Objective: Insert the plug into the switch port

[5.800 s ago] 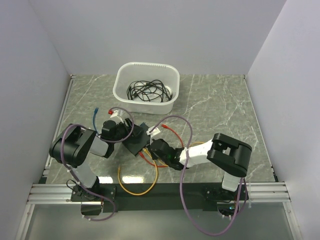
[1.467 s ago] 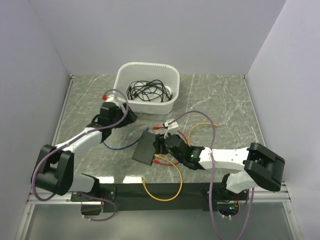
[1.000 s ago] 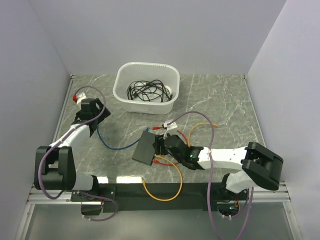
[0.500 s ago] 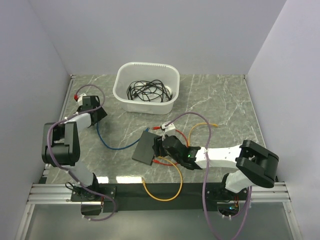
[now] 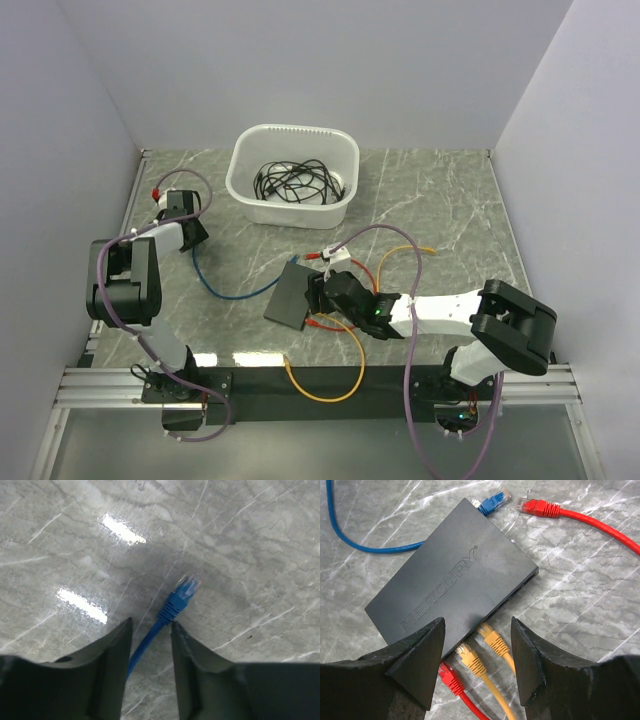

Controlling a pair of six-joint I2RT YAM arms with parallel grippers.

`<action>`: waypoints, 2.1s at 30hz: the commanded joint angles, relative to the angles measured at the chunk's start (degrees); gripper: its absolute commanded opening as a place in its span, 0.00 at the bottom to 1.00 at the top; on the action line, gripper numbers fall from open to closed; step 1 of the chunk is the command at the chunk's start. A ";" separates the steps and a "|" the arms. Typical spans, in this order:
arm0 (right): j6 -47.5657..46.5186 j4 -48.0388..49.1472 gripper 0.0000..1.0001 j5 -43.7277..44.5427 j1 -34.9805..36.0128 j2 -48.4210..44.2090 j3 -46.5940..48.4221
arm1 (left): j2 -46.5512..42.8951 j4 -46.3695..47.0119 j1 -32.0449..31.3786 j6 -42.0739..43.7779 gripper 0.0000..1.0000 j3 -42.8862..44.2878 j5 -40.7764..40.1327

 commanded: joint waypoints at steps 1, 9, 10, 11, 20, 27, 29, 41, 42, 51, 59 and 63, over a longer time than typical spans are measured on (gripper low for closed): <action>0.60 1.86 0.62 0.89 0.30 -0.10 1.69 | 0.57 -2.70 -0.28 1.82 0.40 0.71 0.20; 0.60 2.04 0.62 0.89 0.39 -0.27 1.51 | 6.20 -7.09 -3.96 2.88 0.17 4.31 -6.56; 0.69 2.13 0.62 1.07 0.30 -0.36 1.42 | 6.46 -7.45 -4.41 2.88 0.12 4.57 -7.27; 0.78 2.13 0.62 1.07 0.39 -0.27 1.42 | 6.55 -7.62 -4.67 2.62 0.01 4.75 -8.14; 0.69 3.18 0.62 -0.07 0.39 -0.36 1.77 | -19.33 -2.44 -12.14 -2.21 0.00 1.84 -18.07; 0.69 3.27 0.62 0.01 0.47 -0.71 2.04 | -28.07 -4.64 -19.79 2.69 0.00 16.41 -30.39; 0.69 3.53 0.62 0.10 0.47 -0.97 1.95 | -29.65 -4.99 -20.23 3.23 0.00 19.85 -31.52; -0.19 3.10 0.62 0.37 0.47 -22.01 -1.12 | -48.52 18.55 -21.29 11.50 0.00 6.38 13.27; -0.19 1.79 0.62 0.10 0.47 -25.20 -1.47 | -50.12 19.78 -21.29 10.71 0.01 4.25 15.12; -6.68 -0.95 0.63 -11.13 0.21 -51.60 0.27 | -59.36 31.12 -21.29 -0.35 0.00 -9.74 39.21; -11.35 6.77 0.59 -26.69 0.12 -47.03 1.07 | -61.65 47.37 -21.37 -14.49 0.01 -19.49 50.90; -13.45 11.53 0.57 -32.32 0.03 -44.05 1.77 | -61.48 61.76 -21.46 -22.24 0.01 -23.98 57.58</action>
